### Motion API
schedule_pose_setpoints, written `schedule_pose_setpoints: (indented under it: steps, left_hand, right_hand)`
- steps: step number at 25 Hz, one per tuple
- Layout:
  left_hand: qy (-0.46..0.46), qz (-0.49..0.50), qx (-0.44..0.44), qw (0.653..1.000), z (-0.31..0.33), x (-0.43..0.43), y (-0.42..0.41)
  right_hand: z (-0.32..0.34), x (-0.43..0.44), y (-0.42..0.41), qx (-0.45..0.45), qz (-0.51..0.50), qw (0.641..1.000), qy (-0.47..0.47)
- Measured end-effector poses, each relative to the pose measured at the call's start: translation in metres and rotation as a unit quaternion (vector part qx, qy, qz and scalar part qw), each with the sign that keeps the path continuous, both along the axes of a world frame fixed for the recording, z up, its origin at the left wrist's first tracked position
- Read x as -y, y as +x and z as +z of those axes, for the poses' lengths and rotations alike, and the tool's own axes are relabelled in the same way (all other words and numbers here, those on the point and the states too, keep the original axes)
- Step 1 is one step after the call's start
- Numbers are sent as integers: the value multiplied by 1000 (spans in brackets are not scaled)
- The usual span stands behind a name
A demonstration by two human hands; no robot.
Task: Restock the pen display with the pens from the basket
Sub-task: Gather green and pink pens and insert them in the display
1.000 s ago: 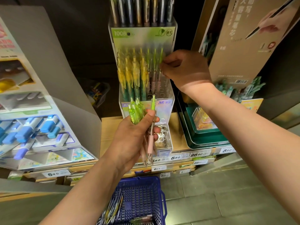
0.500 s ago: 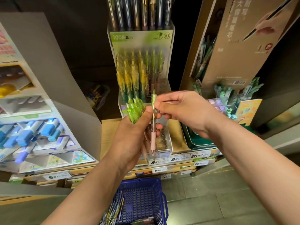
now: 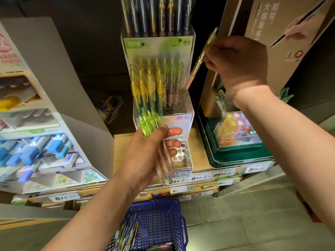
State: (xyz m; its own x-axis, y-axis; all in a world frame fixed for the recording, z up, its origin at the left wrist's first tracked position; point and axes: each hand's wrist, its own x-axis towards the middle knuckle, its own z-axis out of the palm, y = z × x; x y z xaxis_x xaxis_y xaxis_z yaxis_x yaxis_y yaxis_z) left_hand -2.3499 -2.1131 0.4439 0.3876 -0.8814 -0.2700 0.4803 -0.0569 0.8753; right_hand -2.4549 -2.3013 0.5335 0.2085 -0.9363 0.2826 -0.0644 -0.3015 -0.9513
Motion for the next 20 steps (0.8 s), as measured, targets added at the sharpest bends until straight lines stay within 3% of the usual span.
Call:
schedule_pose_setpoints:
  steps: [8, 12, 16, 20]
  left_hand:
    - [-25, -10, -12, 1000, -5, 2, 3]
    - [-23, -14, -19, 999, -6, 1, 2]
    - [-17, -20, -12, 1000, -6, 5, 2]
    - [-30, -29, -14, 999, -5, 7, 1]
  right_hand:
    - [-3, 4, 9, -55, 1, 995, -82]
    - [-12, 4, 13, -98, 16, 993, -67]
    - [-30, 1, 16, -232, 24, 968, -92]
    - [-33, -6, 15, -298, 17, 950, -89]
